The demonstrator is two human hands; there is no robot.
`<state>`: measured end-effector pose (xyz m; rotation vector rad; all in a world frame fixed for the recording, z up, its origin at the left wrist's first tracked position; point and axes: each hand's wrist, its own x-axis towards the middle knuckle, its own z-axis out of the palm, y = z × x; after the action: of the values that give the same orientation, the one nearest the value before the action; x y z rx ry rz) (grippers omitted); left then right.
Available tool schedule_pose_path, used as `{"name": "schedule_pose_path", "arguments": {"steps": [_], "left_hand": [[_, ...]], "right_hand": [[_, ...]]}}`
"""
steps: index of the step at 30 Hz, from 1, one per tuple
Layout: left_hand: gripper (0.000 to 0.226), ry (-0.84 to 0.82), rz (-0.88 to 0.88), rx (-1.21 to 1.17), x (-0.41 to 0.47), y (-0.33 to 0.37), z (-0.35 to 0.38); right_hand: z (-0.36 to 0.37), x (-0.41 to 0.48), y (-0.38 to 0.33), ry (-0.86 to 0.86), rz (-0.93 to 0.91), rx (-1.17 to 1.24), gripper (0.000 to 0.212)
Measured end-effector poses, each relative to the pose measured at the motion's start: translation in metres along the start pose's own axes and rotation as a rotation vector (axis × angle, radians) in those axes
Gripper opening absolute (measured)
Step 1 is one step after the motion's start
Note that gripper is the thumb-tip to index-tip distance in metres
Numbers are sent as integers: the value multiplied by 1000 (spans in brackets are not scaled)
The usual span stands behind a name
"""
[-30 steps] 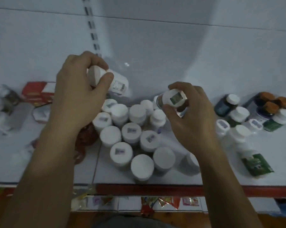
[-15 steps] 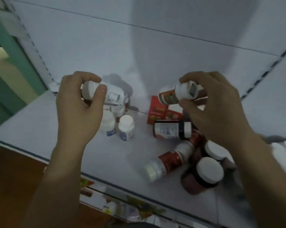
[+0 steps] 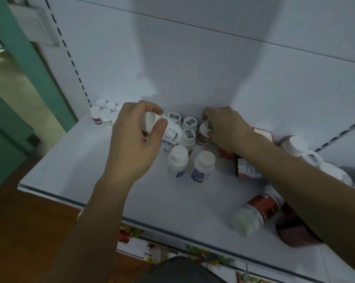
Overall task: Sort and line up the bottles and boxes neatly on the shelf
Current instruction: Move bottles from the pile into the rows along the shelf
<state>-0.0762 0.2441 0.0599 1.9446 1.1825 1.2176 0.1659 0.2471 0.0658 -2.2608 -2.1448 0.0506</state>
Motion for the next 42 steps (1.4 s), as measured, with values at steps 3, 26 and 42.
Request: {"name": "schedule_pose_path", "arguments": {"steps": [3,26,42], "left_hand": [[13,-38,19,-4,5,-2,1],[14,-84,184,-72,7,7,20],[17,-325,367,22,33,47,75]], "right_hand": [[12,0,1,63,42,46,22],[6,-58,31,269,250,147,40],[28,-63,47,504,633,451,68]]}}
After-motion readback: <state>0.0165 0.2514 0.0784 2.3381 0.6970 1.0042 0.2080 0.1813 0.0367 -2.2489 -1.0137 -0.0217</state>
